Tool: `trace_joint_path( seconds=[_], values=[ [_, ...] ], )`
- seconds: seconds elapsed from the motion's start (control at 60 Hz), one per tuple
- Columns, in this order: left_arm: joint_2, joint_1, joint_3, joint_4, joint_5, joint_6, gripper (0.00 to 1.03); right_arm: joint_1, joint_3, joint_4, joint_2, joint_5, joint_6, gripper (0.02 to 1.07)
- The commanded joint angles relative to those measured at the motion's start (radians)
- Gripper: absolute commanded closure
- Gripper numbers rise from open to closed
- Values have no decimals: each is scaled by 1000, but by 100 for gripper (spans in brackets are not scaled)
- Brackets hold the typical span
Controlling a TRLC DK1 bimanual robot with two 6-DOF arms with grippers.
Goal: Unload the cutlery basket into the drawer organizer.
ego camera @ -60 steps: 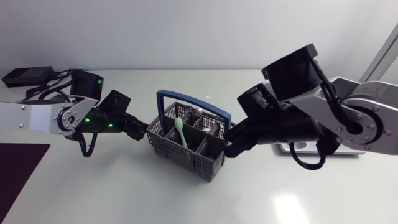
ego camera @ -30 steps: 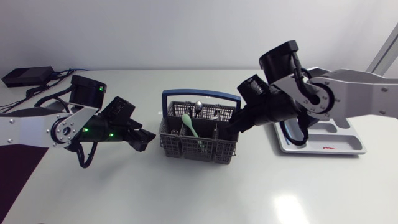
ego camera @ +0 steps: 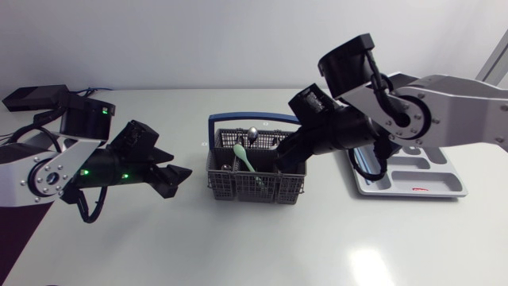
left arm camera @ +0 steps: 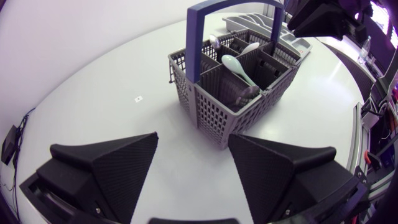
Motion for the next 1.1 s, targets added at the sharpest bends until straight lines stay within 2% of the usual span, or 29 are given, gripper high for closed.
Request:
trace_joint_path(
  seconds=[0.0, 0.117, 0.267, 0.35, 0.6, 0.833, 1.083],
  values=[
    [-36, -19, -42, -10, 7, 15, 23, 46, 7, -37, -26, 13, 55, 64],
    [-71, -39, -53, -10, 7, 12, 23, 95, 44, -51, -20, 31, 90, 64],
    [-77, -36, -51, -11, 6, 15, 23, 90, 19, -52, -38, 77, 126, 65],
    [-57, -30, -45, -1, 6, 19, 23, 55, -48, -46, -77, 117, 127, 65],
    [148, -18, 29, 85, 6, 18, 23, -88, -179, -8, -120, 122, 129, 65],
    [266, -24, 87, 108, -5, 15, 23, -134, -202, 49, -40, 160, 129, 65],
    [274, -47, 89, 108, -5, 19, 23, -132, -145, 101, 95, 160, 127, 65]
  ],
)
